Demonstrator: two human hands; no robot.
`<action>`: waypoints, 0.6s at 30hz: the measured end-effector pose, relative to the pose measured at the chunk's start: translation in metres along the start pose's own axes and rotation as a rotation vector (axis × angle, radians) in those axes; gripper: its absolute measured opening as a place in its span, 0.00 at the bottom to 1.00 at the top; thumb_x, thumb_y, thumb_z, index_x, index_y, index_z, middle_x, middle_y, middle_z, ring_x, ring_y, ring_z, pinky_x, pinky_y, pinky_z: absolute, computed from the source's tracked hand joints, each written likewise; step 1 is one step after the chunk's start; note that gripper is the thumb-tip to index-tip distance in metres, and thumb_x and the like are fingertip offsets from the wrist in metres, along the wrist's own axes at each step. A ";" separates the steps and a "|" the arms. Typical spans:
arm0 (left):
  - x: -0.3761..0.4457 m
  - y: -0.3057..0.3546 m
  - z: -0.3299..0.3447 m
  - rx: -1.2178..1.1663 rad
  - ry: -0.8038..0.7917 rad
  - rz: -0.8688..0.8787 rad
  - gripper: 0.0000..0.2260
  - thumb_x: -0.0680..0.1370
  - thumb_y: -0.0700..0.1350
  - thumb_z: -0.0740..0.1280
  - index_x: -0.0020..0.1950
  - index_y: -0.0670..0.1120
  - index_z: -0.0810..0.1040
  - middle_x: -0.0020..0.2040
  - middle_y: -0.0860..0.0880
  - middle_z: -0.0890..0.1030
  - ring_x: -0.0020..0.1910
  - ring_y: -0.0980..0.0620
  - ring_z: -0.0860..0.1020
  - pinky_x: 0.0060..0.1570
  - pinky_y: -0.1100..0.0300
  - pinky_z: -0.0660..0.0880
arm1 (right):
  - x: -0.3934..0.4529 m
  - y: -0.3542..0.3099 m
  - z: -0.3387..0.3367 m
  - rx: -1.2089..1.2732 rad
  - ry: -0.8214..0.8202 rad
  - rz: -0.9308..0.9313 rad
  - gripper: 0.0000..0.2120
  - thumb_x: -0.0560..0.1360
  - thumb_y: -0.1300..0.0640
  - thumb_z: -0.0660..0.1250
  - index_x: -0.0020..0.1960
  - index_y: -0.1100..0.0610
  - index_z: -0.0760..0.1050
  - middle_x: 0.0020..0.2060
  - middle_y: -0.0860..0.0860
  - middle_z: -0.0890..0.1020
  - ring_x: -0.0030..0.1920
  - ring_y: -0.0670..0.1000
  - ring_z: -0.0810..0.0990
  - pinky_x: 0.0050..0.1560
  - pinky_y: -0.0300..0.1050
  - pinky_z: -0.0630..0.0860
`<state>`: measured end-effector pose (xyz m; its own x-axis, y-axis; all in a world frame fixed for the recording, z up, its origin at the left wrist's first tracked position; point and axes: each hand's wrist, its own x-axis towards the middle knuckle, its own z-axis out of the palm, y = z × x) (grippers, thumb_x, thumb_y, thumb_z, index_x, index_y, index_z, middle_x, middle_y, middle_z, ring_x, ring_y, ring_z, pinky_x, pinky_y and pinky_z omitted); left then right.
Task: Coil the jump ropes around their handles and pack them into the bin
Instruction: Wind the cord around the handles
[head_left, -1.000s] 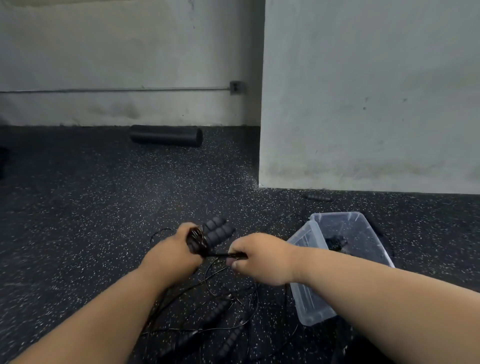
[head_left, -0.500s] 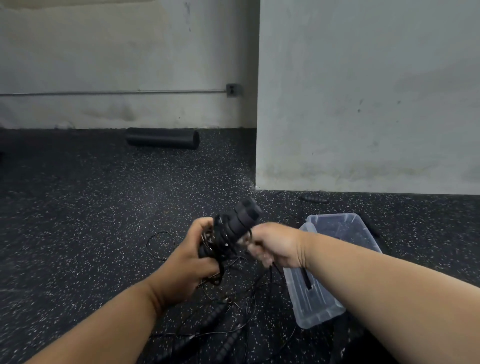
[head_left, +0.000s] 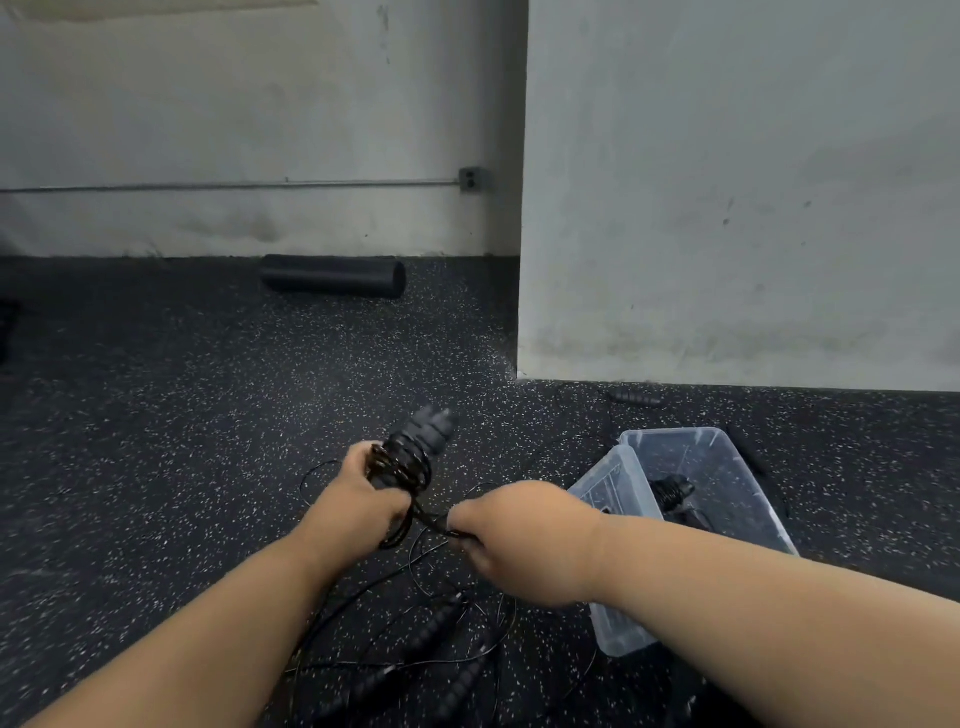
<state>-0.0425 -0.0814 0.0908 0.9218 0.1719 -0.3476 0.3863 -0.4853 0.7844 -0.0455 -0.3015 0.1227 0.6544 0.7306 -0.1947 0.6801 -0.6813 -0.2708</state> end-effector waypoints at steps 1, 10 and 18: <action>0.002 -0.006 0.001 0.081 -0.031 -0.031 0.27 0.74 0.41 0.70 0.68 0.59 0.65 0.49 0.48 0.86 0.45 0.45 0.84 0.44 0.47 0.81 | -0.002 -0.002 -0.006 -0.051 0.050 -0.037 0.06 0.84 0.53 0.59 0.55 0.51 0.74 0.42 0.49 0.80 0.41 0.56 0.78 0.41 0.50 0.77; -0.012 -0.001 0.019 0.710 -0.101 0.325 0.25 0.74 0.52 0.67 0.69 0.61 0.65 0.45 0.55 0.81 0.44 0.51 0.81 0.42 0.54 0.76 | -0.005 0.027 -0.051 0.064 0.308 -0.102 0.08 0.82 0.44 0.67 0.53 0.45 0.82 0.42 0.41 0.83 0.43 0.45 0.79 0.45 0.45 0.76; -0.045 0.017 0.032 0.292 -0.312 0.574 0.28 0.68 0.51 0.70 0.67 0.62 0.68 0.52 0.55 0.82 0.46 0.56 0.81 0.49 0.52 0.81 | 0.018 0.082 -0.008 0.892 -0.023 0.162 0.12 0.81 0.50 0.71 0.45 0.59 0.79 0.38 0.51 0.81 0.38 0.47 0.76 0.44 0.42 0.74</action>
<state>-0.0784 -0.1249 0.1032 0.9071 -0.4119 -0.0864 -0.2221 -0.6430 0.7330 0.0249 -0.3447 0.1044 0.7068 0.6359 -0.3099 0.0657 -0.4952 -0.8663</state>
